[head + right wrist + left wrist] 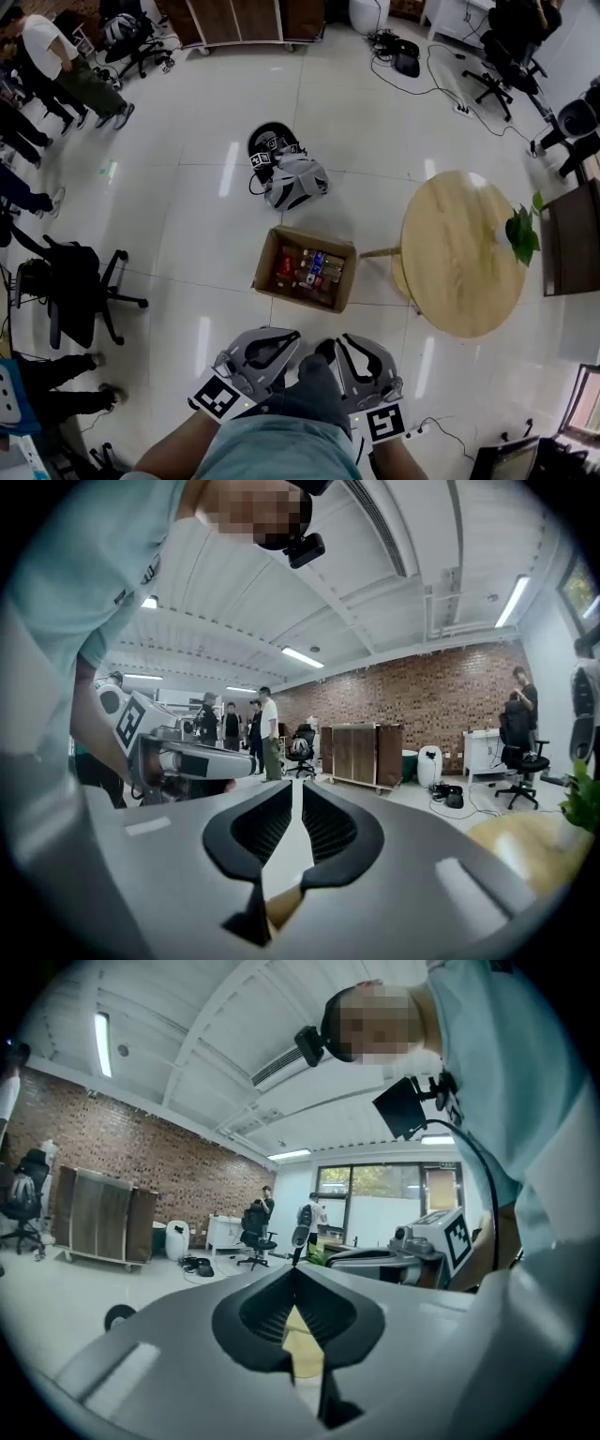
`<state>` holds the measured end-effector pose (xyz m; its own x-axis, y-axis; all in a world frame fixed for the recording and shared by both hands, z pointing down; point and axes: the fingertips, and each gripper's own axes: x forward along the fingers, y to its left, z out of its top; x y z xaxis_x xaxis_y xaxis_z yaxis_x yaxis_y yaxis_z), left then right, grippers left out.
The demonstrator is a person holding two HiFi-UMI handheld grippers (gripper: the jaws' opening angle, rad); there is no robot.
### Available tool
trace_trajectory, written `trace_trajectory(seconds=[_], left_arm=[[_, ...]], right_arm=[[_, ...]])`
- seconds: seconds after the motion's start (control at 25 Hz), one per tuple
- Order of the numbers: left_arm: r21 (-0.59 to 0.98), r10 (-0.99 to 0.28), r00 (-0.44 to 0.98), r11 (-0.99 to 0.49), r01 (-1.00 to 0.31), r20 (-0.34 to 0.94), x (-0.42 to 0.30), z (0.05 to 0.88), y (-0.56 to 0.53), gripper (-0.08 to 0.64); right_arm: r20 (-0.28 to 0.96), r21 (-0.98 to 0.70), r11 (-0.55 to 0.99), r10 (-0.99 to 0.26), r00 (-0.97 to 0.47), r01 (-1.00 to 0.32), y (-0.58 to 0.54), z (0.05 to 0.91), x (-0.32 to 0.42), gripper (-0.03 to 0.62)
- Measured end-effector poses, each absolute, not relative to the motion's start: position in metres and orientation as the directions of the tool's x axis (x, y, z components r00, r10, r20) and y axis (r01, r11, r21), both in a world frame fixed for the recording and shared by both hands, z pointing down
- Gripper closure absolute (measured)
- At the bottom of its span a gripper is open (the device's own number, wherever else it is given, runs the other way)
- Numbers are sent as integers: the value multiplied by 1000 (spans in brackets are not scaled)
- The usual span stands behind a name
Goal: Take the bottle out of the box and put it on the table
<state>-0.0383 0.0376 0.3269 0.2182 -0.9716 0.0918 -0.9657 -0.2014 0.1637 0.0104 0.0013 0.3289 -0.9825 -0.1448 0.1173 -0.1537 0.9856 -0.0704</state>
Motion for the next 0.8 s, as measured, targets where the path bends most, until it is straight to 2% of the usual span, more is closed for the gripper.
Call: trace_trajectory(seconds=[0.08, 0.28, 0.36, 0.4, 0.52, 0.64, 0.8], left_arm=[[176, -980, 172, -152, -973, 103, -57, 338, 33, 549], [185, -984, 128, -103, -977, 127, -111, 380, 29, 549], [207, -982, 117, -85, -975, 147, -133, 405, 30, 549], [208, -977, 120, -82, -975, 178, -142, 421, 31, 549], [198, -953, 136, -83, -977, 272, -161, 474, 29, 549], [220, -939, 122, -52, -974, 321, -178, 535, 24, 549], [253, -925, 59, 41, -966, 375, -197, 625, 20, 548]], right_arm=[[162, -80, 990, -103, -981, -117, -7, 344, -5, 589], [287, -6, 1000, -13, -958, -15, -21, 402, -61, 591], [393, 21, 998, 46, -918, 59, -20, 444, -82, 590], [452, 23, 995, 79, -888, 100, -19, 470, -91, 584], [582, 11, 975, 176, -794, 223, -16, 556, -117, 483], [706, -18, 943, 247, -663, 332, -16, 672, -133, 482], [807, -54, 907, 286, -516, 418, -21, 824, -145, 470]])
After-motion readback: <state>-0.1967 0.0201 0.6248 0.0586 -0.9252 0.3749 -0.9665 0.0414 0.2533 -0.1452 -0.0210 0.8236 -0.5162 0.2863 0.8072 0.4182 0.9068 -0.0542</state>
